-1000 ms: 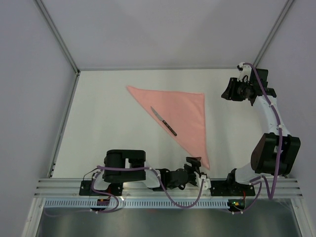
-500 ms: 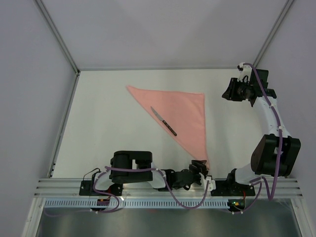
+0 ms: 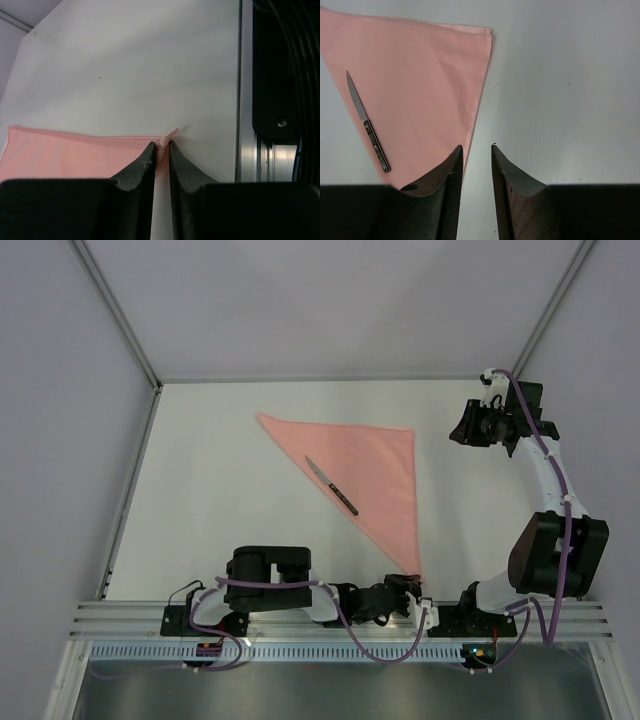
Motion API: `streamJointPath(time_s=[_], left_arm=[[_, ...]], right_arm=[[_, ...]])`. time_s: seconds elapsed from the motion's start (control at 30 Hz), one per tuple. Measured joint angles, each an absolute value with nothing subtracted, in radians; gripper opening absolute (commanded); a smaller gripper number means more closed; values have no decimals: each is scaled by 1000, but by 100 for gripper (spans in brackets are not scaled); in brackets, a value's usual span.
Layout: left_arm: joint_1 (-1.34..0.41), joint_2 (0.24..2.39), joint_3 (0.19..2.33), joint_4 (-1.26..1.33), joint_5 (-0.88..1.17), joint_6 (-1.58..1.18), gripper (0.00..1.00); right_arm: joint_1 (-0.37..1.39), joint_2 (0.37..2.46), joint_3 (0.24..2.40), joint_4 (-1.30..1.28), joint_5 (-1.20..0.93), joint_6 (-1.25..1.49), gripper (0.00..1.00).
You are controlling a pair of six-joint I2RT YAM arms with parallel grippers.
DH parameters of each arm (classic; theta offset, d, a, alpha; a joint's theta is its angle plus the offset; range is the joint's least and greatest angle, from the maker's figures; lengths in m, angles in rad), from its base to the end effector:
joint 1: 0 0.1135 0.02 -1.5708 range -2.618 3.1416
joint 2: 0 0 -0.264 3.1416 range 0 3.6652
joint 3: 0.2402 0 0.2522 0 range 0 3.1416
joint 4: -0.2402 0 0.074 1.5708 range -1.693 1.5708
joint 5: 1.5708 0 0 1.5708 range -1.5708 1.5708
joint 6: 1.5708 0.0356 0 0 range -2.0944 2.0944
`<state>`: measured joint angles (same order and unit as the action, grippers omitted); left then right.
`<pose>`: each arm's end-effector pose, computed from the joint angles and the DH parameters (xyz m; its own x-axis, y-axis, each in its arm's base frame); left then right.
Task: Fold the napkin, place the utensils inside, and roll it up
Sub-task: Fold the napkin at the center of the board.
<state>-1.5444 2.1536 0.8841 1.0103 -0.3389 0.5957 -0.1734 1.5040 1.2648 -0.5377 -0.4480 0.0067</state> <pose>0.0224 -0.3988 0.0902 0.5186 0.4063 -0.7523 0.7772 0.1427 0.6129 0.3279 -0.0418 0.3028 -0.6915 0.1273 -0.7110 -0.1441 0.9403 0.3084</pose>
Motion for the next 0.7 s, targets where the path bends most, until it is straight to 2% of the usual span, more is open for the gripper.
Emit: streamJointPath(time_s=[0.03, 0.07, 0.13, 0.47, 0.7], left_arm=[[-1544, 2154, 887, 1003, -339, 596, 20], [-1544, 2154, 891, 995, -338, 596, 11], [-1544, 2154, 898, 983, -339, 595, 3], [-1517, 2122, 925, 911, -327, 473, 2], [-1321, 1954, 921, 840, -247, 122, 2]], right_arm=[[-173, 1504, 1265, -538, -448, 7, 34], [-173, 1504, 1265, -538, -448, 7, 34], [-173, 1504, 1264, -538, -448, 7, 34], [-173, 1504, 1264, -538, -448, 7, 34], [-173, 1504, 1264, -538, -450, 7, 34]])
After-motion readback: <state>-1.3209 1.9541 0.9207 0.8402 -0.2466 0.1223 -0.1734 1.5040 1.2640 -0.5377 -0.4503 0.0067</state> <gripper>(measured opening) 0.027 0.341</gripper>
